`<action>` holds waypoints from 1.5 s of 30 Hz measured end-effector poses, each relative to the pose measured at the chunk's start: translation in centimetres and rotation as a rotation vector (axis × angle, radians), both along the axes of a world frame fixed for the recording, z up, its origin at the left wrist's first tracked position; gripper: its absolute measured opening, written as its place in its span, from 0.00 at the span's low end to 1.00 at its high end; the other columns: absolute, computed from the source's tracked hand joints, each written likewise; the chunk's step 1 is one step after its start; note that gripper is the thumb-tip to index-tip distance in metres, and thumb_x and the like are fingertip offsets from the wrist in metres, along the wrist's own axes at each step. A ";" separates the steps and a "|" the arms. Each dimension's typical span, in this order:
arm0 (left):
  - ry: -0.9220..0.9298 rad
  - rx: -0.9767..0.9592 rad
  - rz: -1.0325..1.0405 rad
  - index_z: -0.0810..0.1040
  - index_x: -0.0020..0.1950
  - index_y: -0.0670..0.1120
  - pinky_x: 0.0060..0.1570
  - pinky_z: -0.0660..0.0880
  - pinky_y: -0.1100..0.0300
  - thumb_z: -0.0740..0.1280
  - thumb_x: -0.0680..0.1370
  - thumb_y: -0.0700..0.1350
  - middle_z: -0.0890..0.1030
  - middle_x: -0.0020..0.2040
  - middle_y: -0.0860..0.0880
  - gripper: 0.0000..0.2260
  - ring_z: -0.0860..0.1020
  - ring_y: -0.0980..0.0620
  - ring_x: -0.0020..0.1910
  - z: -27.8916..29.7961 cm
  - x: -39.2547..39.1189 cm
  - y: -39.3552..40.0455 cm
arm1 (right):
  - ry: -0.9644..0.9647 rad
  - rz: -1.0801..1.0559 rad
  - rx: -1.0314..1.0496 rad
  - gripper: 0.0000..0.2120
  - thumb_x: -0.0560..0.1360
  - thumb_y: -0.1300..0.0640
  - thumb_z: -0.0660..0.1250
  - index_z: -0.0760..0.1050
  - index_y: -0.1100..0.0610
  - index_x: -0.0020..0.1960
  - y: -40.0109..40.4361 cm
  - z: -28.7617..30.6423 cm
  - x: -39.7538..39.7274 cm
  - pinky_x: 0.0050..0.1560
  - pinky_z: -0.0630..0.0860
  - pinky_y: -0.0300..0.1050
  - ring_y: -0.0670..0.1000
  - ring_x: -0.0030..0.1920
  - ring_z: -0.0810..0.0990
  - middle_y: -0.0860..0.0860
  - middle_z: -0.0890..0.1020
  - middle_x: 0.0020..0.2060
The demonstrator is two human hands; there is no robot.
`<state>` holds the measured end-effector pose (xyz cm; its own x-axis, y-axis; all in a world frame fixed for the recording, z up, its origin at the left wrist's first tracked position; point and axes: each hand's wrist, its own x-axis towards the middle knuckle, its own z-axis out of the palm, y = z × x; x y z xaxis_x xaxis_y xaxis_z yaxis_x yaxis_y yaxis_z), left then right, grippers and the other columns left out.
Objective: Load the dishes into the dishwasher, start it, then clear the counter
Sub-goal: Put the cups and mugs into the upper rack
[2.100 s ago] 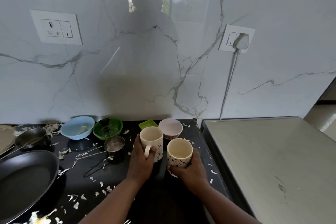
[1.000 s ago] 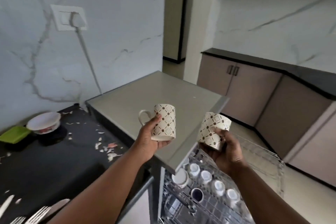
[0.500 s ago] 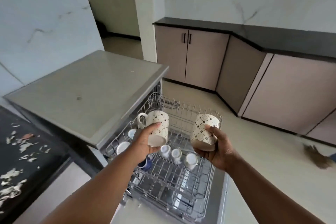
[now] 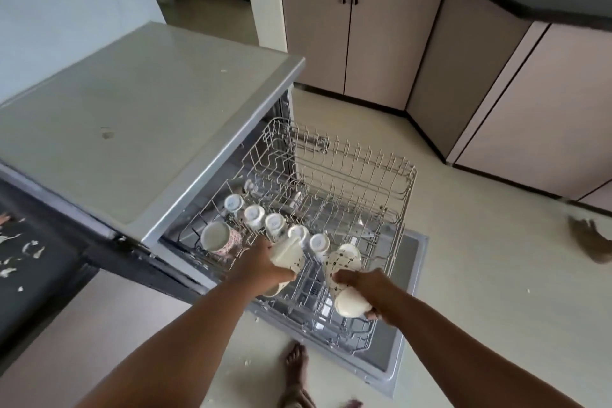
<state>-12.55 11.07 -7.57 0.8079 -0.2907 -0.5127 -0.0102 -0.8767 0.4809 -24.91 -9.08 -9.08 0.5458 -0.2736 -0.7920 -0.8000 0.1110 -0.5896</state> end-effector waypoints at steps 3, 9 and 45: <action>-0.037 0.092 -0.179 0.65 0.60 0.53 0.43 0.77 0.55 0.76 0.64 0.58 0.76 0.53 0.52 0.31 0.78 0.52 0.46 -1.6 0.7 -1.0 | 0.066 0.082 -0.080 0.31 0.66 0.44 0.77 0.66 0.57 0.58 0.6 -1.7 1.2 0.28 0.71 0.39 0.53 0.41 0.81 0.55 0.81 0.44; -0.098 0.303 -0.400 0.66 0.67 0.50 0.52 0.73 0.50 0.71 0.65 0.59 0.72 0.59 0.49 0.33 0.72 0.47 0.57 -5.7 3.1 -2.4 | 0.239 0.344 -0.287 0.55 0.59 0.38 0.76 0.53 0.60 0.74 2.3 -5.1 4.9 0.52 0.80 0.53 0.59 0.55 0.78 0.59 0.75 0.60; -0.155 0.382 -0.668 0.43 0.79 0.50 0.74 0.44 0.44 0.62 0.74 0.67 0.44 0.80 0.45 0.44 0.45 0.40 0.78 -8.9 2.8 -2.0 | 0.079 0.696 -0.437 0.49 0.65 0.29 0.69 0.57 0.52 0.76 0.9 -7.7 5.8 0.63 0.72 0.53 0.60 0.67 0.71 0.58 0.67 0.70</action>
